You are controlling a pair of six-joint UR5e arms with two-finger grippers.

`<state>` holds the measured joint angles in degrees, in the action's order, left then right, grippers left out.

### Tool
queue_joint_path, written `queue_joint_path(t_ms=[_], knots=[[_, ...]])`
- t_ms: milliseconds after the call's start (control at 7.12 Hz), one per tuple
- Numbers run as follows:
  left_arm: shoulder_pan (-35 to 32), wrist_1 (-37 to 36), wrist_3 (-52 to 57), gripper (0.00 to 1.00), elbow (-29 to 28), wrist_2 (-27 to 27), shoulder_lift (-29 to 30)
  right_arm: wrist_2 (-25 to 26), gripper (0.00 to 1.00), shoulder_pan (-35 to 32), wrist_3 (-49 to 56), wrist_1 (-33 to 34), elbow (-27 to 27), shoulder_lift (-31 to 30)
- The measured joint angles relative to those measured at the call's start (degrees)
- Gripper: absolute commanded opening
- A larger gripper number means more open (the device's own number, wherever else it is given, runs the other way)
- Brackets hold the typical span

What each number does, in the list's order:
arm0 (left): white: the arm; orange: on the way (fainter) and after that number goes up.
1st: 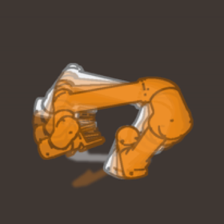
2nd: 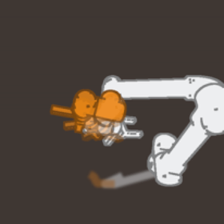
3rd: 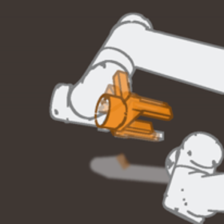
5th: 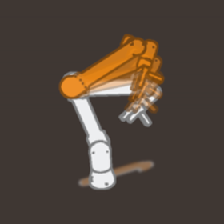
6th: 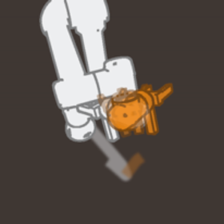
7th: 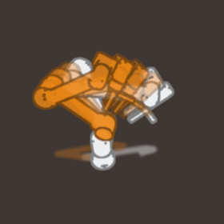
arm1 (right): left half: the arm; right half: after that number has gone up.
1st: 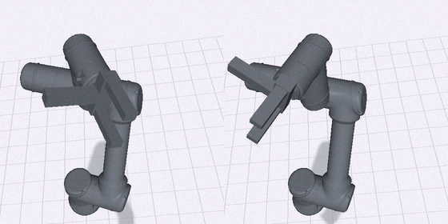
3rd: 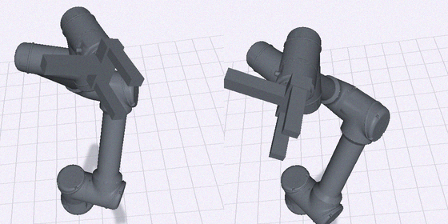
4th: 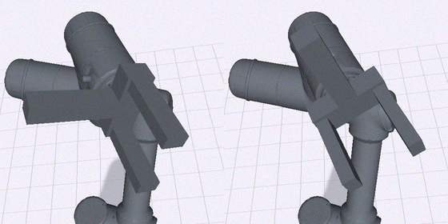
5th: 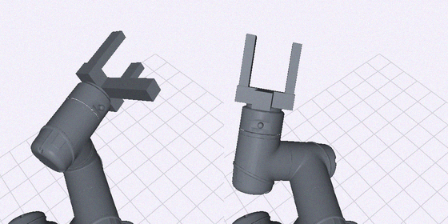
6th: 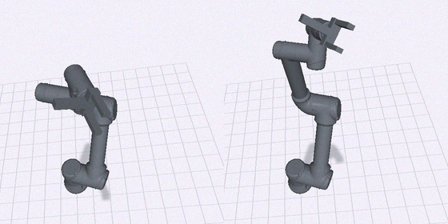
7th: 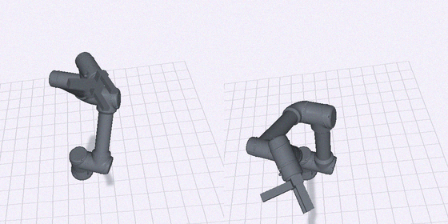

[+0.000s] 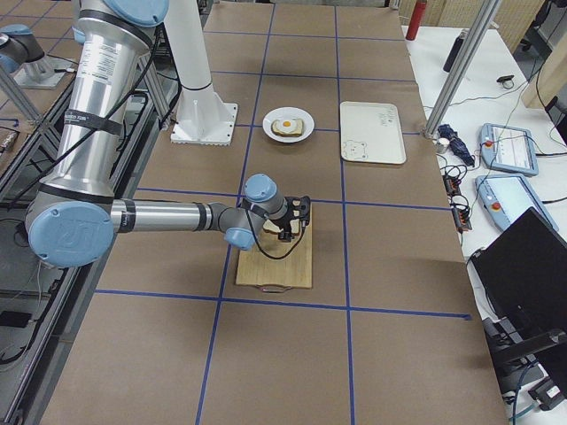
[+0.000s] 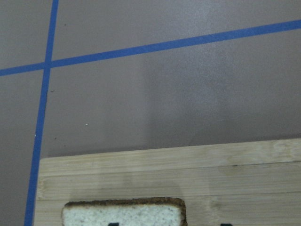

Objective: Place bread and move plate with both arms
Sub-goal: 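Lower the right gripper onto the bread slice on the wooden board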

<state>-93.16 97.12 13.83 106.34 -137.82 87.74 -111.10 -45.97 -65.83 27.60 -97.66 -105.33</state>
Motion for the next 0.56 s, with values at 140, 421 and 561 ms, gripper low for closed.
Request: queue_joint_path(t_ms=[140,421,561], knots=[[0.0,0.0,-0.02,0.99,0.0,0.0,-0.01,0.62,0.62,0.85,0.06,0.0,0.05,-0.14],[0.0,0.0,0.03,0.99,0.0,0.0,-0.03,2.01,0.28,2.07,0.4,0.02,0.09,-0.68],[0.0,0.0,0.05,0.99,0.0,-0.01,-0.03,2.31,0.19,2.31,0.59,0.12,0.1,-0.76]])
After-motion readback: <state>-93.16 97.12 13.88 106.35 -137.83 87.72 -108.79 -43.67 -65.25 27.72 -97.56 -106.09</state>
